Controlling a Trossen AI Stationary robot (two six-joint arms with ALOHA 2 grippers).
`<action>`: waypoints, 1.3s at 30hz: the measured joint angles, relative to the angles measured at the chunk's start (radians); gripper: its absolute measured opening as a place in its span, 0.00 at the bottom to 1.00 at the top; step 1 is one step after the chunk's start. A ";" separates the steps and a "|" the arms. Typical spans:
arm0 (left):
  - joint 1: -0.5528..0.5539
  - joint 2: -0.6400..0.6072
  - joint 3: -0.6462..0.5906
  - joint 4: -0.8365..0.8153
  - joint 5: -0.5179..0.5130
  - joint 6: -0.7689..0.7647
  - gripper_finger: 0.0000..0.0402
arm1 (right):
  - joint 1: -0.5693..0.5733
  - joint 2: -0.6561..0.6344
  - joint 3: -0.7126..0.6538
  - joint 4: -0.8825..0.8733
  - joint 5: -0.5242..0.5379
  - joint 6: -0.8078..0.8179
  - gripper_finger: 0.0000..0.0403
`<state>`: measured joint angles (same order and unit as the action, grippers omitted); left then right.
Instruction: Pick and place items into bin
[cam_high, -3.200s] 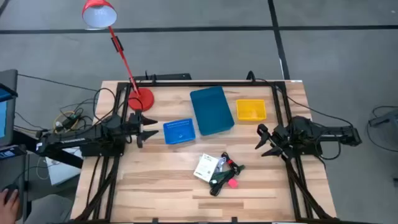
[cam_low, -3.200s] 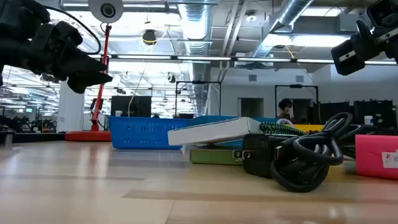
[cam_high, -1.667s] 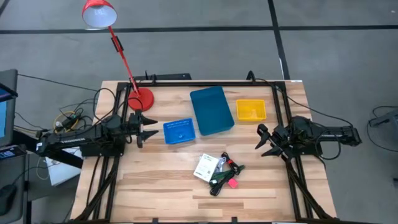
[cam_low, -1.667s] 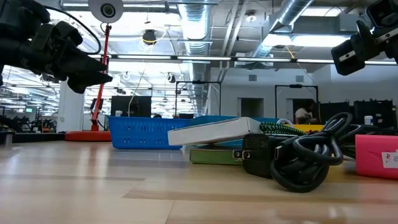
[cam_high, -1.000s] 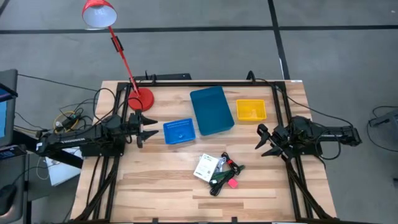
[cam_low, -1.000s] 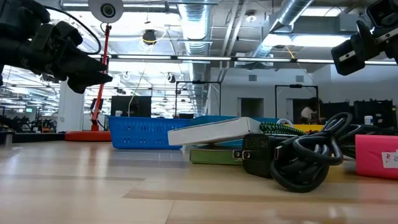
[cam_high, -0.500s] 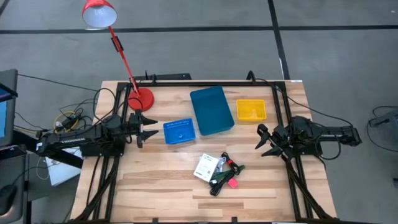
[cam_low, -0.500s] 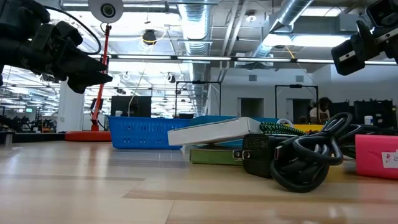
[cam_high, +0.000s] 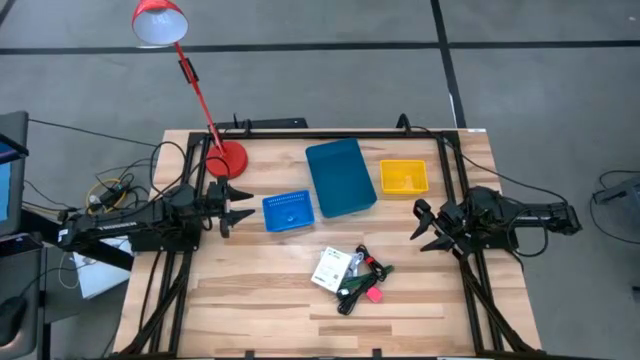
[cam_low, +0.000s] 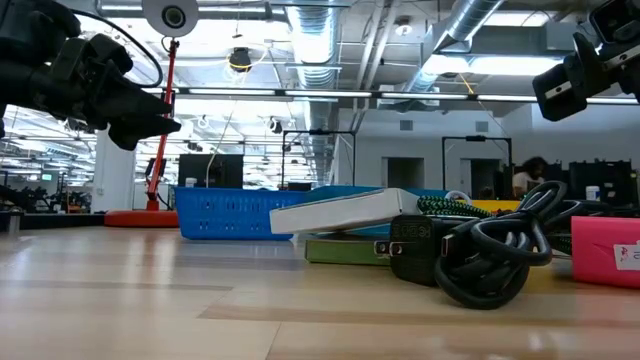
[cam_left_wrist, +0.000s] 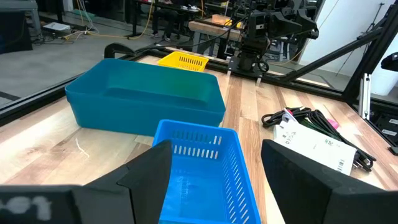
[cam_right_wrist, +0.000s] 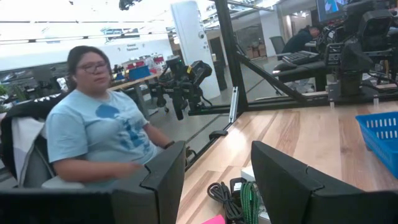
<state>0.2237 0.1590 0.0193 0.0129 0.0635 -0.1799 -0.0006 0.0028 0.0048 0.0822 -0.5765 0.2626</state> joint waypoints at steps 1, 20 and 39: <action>0.000 0.000 0.000 0.000 0.000 0.000 0.59 | 0.000 0.000 0.000 0.000 0.000 0.000 0.44; 0.000 0.000 0.000 0.000 0.000 0.000 0.59 | 0.000 0.000 0.000 0.000 0.000 0.000 0.44; 0.000 0.000 0.000 0.000 0.000 0.000 0.59 | 0.000 0.000 0.000 0.278 0.390 -0.103 0.44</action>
<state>0.2240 0.1593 0.0193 0.0129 0.0635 -0.1799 -0.0006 0.0026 0.0049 0.3599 -0.1865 0.1593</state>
